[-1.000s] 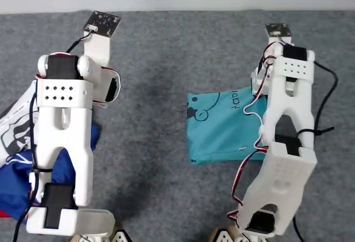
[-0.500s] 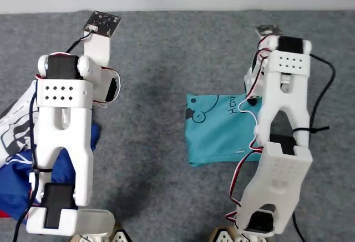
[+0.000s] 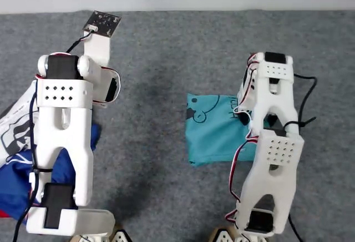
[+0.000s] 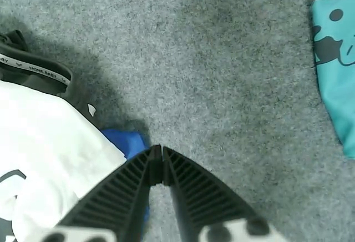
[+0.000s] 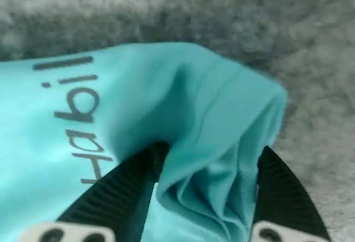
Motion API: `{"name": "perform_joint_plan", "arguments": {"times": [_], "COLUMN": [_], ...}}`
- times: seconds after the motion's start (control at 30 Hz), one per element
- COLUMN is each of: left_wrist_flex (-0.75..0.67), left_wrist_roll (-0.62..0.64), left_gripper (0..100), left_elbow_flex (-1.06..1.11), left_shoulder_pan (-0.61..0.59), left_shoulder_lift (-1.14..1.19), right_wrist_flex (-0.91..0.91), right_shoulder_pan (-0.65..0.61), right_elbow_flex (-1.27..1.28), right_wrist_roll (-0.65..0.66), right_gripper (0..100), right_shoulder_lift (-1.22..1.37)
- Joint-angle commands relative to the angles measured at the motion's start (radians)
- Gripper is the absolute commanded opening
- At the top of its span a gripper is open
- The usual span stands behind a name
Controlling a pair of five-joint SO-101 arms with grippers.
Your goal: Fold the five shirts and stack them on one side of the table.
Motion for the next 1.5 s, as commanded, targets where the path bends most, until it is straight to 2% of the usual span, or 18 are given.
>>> {"name": "perform_joint_plan", "arguments": {"times": [0.0, 0.2, 0.37, 0.47, 0.6, 0.77, 0.97, 1.03, 1.13, 1.2, 1.27, 1.47], "left_wrist_flex": [0.018, 0.018, 0.018, 0.018, 0.018, 0.018, 0.018, 0.018, 0.018, 0.018, 0.018, 0.018], "left_wrist_roll": [-0.009, -0.009, -0.009, -0.009, -0.009, -0.009, -0.009, -0.009, -0.009, -0.009, -0.009, -0.008], "left_gripper": [1, 1, 1, 1, 1, 1, 1, 1, 1, 1, 1, 1], "left_elbow_flex": [-0.002, -0.002, -0.002, -0.002, -0.002, -0.002, -0.002, -0.002, -0.002, -0.002, -0.002, -0.002], "left_shoulder_pan": [0.002, 0.002, 0.002, 0.002, 0.002, 0.002, 0.002, 0.002, 0.002, 0.002, 0.002, 0.002], "left_shoulder_lift": [-0.035, -0.035, -0.035, -0.035, -0.035, -0.035, -0.034, -0.034, -0.034, -0.034, -0.034, -0.035], "right_wrist_flex": [-0.015, -0.005, 0.022, 0.012, -0.102, -0.272, -0.32, -0.315, -0.282, -0.254, -0.217, -0.025], "right_shoulder_pan": [-0.013, -0.004, 0.058, 0.099, 0.131, 0.076, -0.033, -0.038, -0.031, -0.018, -0.013, -0.048], "right_elbow_flex": [-0.018, -0.018, -0.018, -0.018, -0.018, -0.018, -0.018, -0.018, -0.021, -0.057, -0.1, -0.201], "right_wrist_roll": [-0.012, -0.005, 0.029, 0.161, 0.411, 0.614, 0.752, 0.75, 0.712, 0.583, 0.456, 0.206], "right_gripper": [25.5, 0.1, 1.1, 0.9, 1.0, 1.0, 1.1, 2.3, 13.9, 22.4, 26.4, 20.3], "right_shoulder_lift": [0.025, 0.039, -0.027, -0.101, -0.182, -0.211, -0.202, -0.206, -0.216, -0.226, -0.242, -0.289]}}
